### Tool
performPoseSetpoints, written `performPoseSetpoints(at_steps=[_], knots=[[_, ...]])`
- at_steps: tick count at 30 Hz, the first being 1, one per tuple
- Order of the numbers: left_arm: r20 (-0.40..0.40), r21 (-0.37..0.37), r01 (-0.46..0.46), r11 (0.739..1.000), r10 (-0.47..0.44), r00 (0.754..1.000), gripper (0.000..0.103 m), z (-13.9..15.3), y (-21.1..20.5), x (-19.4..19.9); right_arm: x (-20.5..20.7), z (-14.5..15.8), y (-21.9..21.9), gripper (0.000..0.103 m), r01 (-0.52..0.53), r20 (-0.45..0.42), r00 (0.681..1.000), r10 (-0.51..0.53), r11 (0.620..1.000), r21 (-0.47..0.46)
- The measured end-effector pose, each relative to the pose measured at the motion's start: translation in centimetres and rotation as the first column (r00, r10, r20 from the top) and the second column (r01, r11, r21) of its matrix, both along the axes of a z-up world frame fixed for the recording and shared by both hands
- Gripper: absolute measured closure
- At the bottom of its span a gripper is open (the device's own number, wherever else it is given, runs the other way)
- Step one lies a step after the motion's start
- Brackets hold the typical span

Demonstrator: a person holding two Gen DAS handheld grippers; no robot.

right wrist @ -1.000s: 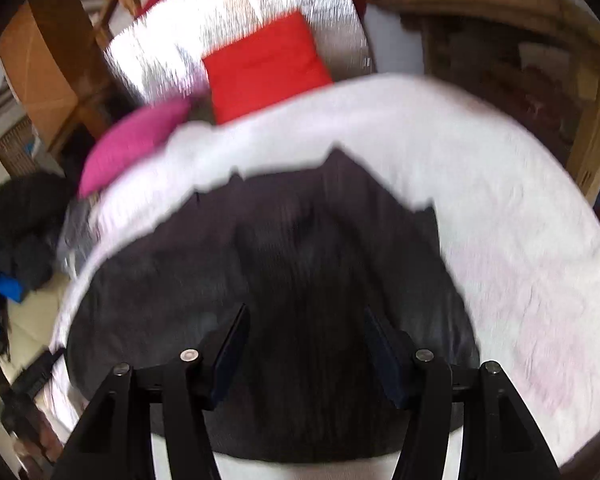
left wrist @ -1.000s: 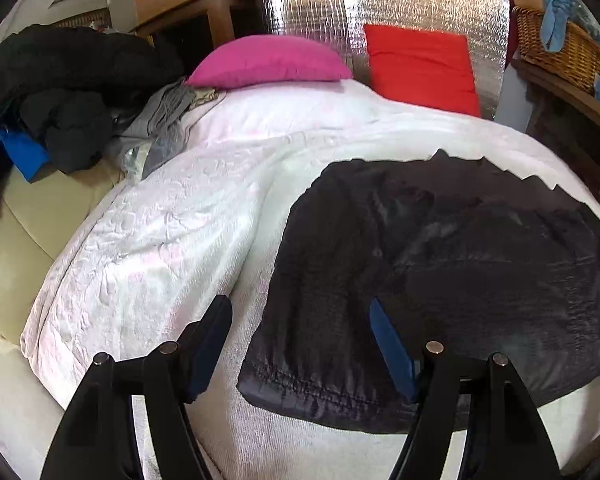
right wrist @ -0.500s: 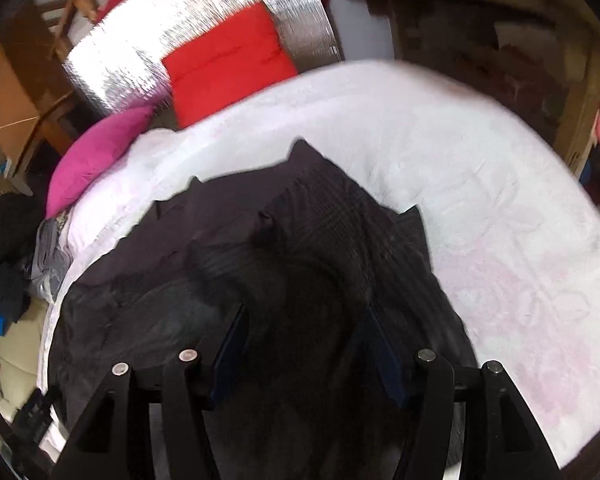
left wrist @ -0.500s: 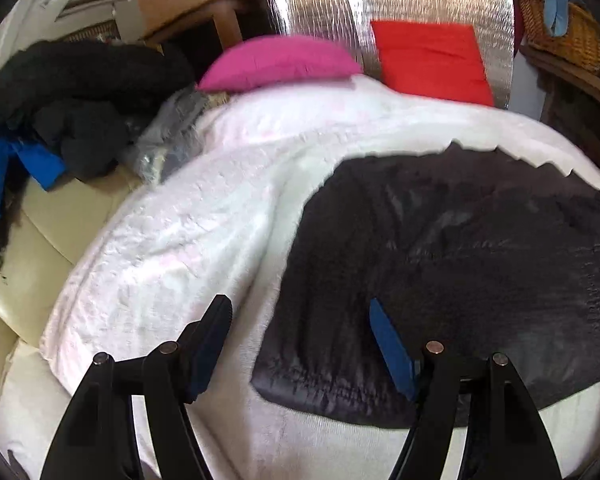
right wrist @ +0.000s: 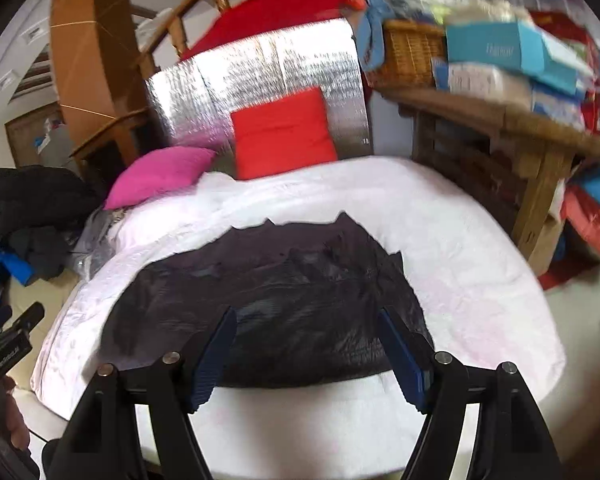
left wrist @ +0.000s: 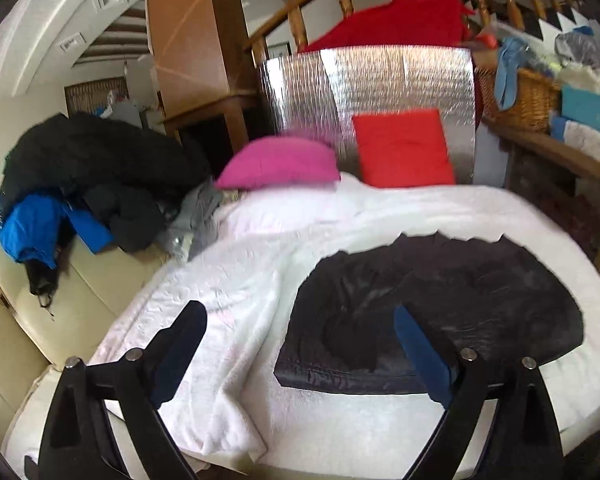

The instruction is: Fold large clothes

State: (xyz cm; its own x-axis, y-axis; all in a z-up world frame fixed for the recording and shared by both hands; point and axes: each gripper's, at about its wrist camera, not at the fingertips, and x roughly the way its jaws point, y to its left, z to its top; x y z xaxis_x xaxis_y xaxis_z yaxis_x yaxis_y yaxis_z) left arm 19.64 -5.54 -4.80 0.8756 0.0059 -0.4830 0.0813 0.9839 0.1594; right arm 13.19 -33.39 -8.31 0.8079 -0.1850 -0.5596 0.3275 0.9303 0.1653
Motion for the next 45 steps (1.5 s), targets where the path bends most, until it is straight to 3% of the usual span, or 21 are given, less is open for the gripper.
performPoseSetpoints(at_steps=[11,19,32,45], knots=[[0.103,-0.064,0.046,0.997,-0.040,0.994,0.003,6.4,1.0,-7.6,-9.6,7.6,6.6,0.022,-0.008,0.125,0.992,0.021,0.994,-0.108],[0.149,-0.067,0.018,0.998,-0.007,0.989,0.000,8.9,1.9,-12.3,-14.1,10.5,9.5,0.022,-0.004,0.171,0.985,0.028,0.991,-0.137],[0.217,-0.073,0.022,0.997,-0.006,0.976,0.000,11.3,3.9,-17.5,-18.0,12.5,12.3,0.022,-0.012,0.214,0.976,0.043,0.989,-0.146],[0.240,-0.073,0.018,0.997,0.000,0.971,0.000,11.7,4.5,-18.5,-18.8,13.4,13.7,0.022,-0.004,0.238,0.970,0.039,0.989,-0.145]])
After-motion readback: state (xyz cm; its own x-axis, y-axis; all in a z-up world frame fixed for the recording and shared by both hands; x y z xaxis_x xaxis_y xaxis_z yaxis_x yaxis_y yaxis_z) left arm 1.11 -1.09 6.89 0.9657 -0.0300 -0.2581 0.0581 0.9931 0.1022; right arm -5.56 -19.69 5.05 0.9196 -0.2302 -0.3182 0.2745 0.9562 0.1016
